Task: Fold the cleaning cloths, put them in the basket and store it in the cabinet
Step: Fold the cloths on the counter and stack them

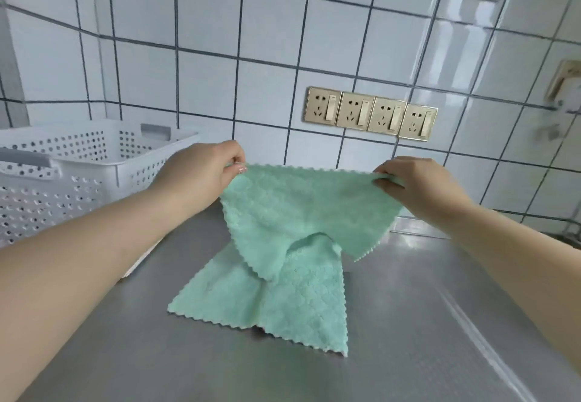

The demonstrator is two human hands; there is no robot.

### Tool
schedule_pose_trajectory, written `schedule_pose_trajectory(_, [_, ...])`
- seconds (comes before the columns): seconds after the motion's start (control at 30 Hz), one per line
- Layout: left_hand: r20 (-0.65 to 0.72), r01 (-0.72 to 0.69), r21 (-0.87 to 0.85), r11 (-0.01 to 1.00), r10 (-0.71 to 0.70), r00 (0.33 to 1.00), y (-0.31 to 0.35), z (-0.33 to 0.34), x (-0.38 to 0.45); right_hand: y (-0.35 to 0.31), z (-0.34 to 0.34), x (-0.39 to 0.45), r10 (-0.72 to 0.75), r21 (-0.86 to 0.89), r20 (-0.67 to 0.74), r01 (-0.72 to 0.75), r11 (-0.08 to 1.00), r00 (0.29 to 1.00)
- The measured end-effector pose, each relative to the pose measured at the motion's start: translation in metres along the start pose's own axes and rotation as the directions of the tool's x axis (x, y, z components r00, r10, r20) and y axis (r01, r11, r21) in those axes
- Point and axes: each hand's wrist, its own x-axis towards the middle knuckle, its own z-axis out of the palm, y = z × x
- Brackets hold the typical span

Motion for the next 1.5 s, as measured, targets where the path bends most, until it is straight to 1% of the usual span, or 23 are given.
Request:
schedule_pose_trajectory(0.1, [-0.057,-0.008,-0.017,1.000,0.007,0.998,0.013,-0.035,-0.012,-0.016,-0.038,-0.018,0.040,0.055,-0.026,-0.038,0.998,0.999])
schedule_pose_trajectory(0.23, [-0.139,-0.038,-0.082,0.996,0.026,0.990,0.018,-0.069,-0.022,-0.033,-0.067,-0.032,0.107,0.152,-0.081,-0.094,0.984,0.991])
schedule_pose_trajectory(0.33, [-0.205,0.026,-0.085,0.996,-0.043,0.978,0.014,-0.086,-0.030,-0.042,-0.080,-0.036,0.177,0.276,-0.093,-0.145,0.950,0.980])
schedule_pose_trajectory(0.4, [-0.196,0.045,-0.083,0.996,-0.060,0.979,0.007,-0.092,-0.032,-0.043,-0.079,-0.036,0.221,0.340,-0.107,-0.173,0.924,0.969])
schedule_pose_trajectory(0.47, [-0.176,0.074,-0.107,0.992,-0.092,0.980,0.001,-0.094,-0.031,-0.045,-0.073,-0.035,0.273,0.412,-0.082,-0.217,0.885,0.958])
schedule_pose_trajectory(0.53, [-0.125,0.140,-0.187,0.972,-0.165,0.978,-0.003,-0.092,-0.027,-0.047,-0.062,-0.032,0.305,0.437,-0.024,-0.264,0.860,0.952])
schedule_pose_trajectory(0.6, [-0.050,0.224,-0.325,0.919,-0.253,0.966,-0.007,-0.088,-0.025,-0.049,-0.051,-0.029,0.332,0.460,0.010,-0.299,0.836,0.943])
schedule_pose_trajectory(0.63, [-0.029,0.249,-0.400,0.882,-0.284,0.958,-0.008,-0.088,-0.025,-0.048,-0.048,-0.027,0.355,0.502,0.015,-0.315,0.806,0.935])
schedule_pose_trajectory(0.7, [-0.004,0.285,-0.528,0.800,-0.338,0.941,-0.012,-0.090,-0.027,-0.045,-0.042,-0.025,0.417,0.630,0.043,-0.348,0.694,0.908])
schedule_pose_trajectory(0.77, [0.002,0.298,-0.596,0.746,-0.369,0.929,-0.014,-0.095,-0.032,-0.045,-0.041,-0.029,0.466,0.740,0.062,-0.354,0.572,0.883])
schedule_pose_trajectory(0.8, [-0.010,0.286,-0.607,0.741,-0.367,0.930,-0.013,-0.097,-0.035,-0.047,-0.041,-0.032,0.475,0.777,0.067,-0.344,0.526,0.877])
schedule_pose_trajectory(0.9, [-0.065,0.226,-0.519,0.824,-0.302,0.951,-0.009,-0.102,-0.055,-0.059,-0.041,-0.054,0.470,0.823,0.091,-0.332,0.461,0.878])
schedule_pose_trajectory(0.97, [-0.080,0.198,-0.440,0.876,-0.258,0.963,-0.006,-0.103,-0.076,-0.069,-0.040,-0.076,0.448,0.821,0.115,-0.339,0.459,0.887])
schedule_pose_trajectory(1.03, [-0.073,0.179,-0.411,0.894,-0.227,0.971,-0.006,-0.102,-0.100,-0.074,-0.033,-0.102,0.437,0.791,0.152,-0.374,0.484,0.887])
schedule_pose_trajectory(1.13, [0.024,0.192,-0.363,0.912,-0.196,0.980,-0.010,-0.094,-0.138,-0.082,-0.015,-0.148,0.442,0.736,0.252,-0.467,0.490,0.861])
schedule_pose_trajectory(1.2, [0.156,0.229,-0.323,0.918,-0.187,0.970,-0.014,-0.084,-0.164,-0.089,-0.002,-0.179,0.429,0.705,0.341,-0.529,0.471,0.836])
schedule_pose_trajectory(1.27, [0.326,0.274,-0.273,0.922,-0.179,0.928,-0.020,-0.072,-0.190,-0.095,0.010,-0.209,0.422,0.654,0.418,-0.589,0.474,0.805])
schedule_pose_trajectory(1.3, [0.430,0.307,-0.262,0.915,-0.174,0.886,-0.024,-0.065,-0.201,-0.095,0.015,-0.222,0.417,0.624,0.449,-0.612,0.487,0.790])
schedule_pose_trajectory(1.33, [0.545,0.361,-0.267,0.894,-0.169,0.821,-0.028,-0.058,-0.212,-0.096,0.021,-0.234,0.410,0.592,0.484,-0.635,0.496,0.773])
schedule_pose_trajectory(1.4, [0.738,0.521,-0.295,0.801,-0.156,0.657,-0.035,-0.046,-0.230,-0.098,0.030,-0.252,0.402,0.536,0.543,-0.673,0.510,0.737])
schedule_pose_trajectory(1.43, [0.792,0.581,-0.295,0.759,-0.145,0.592,-0.037,-0.041,-0.236,-0.097,0.035,-0.257,0.405,0.515,0.557,-0.684,0.517,0.725])
schedule_pose_trajectory(1.47, [0.817,0.608,-0.288,0.740,-0.141,0.559,-0.038,-0.037,-0.240,-0.097,0.037,-0.260,0.412,0.500,0.558,-0.688,0.526,0.721])
schedule_pose_trajectory(1.5, [0.822,0.615,-0.284,0.735,-0.144,0.551,-0.040,-0.033,-0.242,-0.097,0.040,-0.260,0.423,0.494,0.550,-0.688,0.531,0.720])
